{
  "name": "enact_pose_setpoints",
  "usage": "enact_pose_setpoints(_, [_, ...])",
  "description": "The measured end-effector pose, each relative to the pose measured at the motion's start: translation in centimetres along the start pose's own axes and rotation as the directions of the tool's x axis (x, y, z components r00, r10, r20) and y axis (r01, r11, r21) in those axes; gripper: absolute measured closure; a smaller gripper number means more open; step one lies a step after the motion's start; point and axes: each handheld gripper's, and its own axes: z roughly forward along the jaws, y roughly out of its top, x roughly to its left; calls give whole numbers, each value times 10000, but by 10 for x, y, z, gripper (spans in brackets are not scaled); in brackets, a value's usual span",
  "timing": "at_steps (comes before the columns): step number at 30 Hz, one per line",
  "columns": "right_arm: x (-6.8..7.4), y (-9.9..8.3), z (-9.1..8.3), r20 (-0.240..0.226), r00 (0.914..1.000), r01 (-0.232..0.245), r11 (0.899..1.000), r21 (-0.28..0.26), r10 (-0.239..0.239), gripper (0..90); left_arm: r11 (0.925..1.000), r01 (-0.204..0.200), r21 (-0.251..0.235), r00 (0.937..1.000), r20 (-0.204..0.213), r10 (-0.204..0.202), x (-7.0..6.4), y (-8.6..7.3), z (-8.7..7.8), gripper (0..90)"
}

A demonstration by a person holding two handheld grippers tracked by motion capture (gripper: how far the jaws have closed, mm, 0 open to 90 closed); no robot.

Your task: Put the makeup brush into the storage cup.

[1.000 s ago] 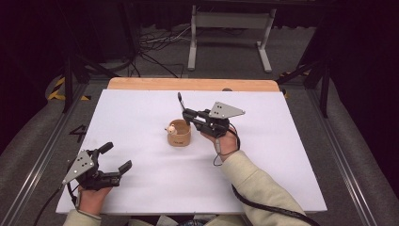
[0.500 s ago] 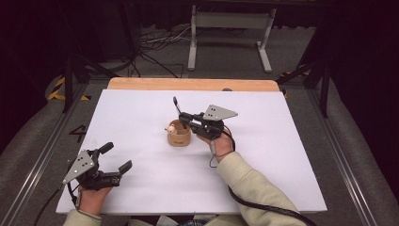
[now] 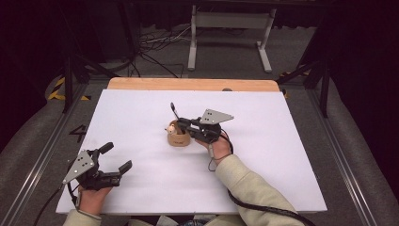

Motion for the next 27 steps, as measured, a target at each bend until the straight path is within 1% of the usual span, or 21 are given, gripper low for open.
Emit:
enact_pose_setpoints(15, [-1,-9,0,25,9998,-214,9993,305,214,790,10000,39,89,10000,-21,-38,0,-1,1,41])
enact_pose_setpoints(23, [0,-12,1,-16,9997,-251,9989,389,251,786,10000,55,63,10000,-12,-55,1,-1,1,42])
enact_pose_setpoints(24, [-1,-12,1,4,9997,-260,9989,401,260,783,10000,21,91,10000,-2,-21,1,-1,1,42])
enact_pose_setpoints(27, [-2,-13,-1,37,9994,-358,9987,361,357,708,9999,47,93,10000,3,-47,1,-1,2,42])
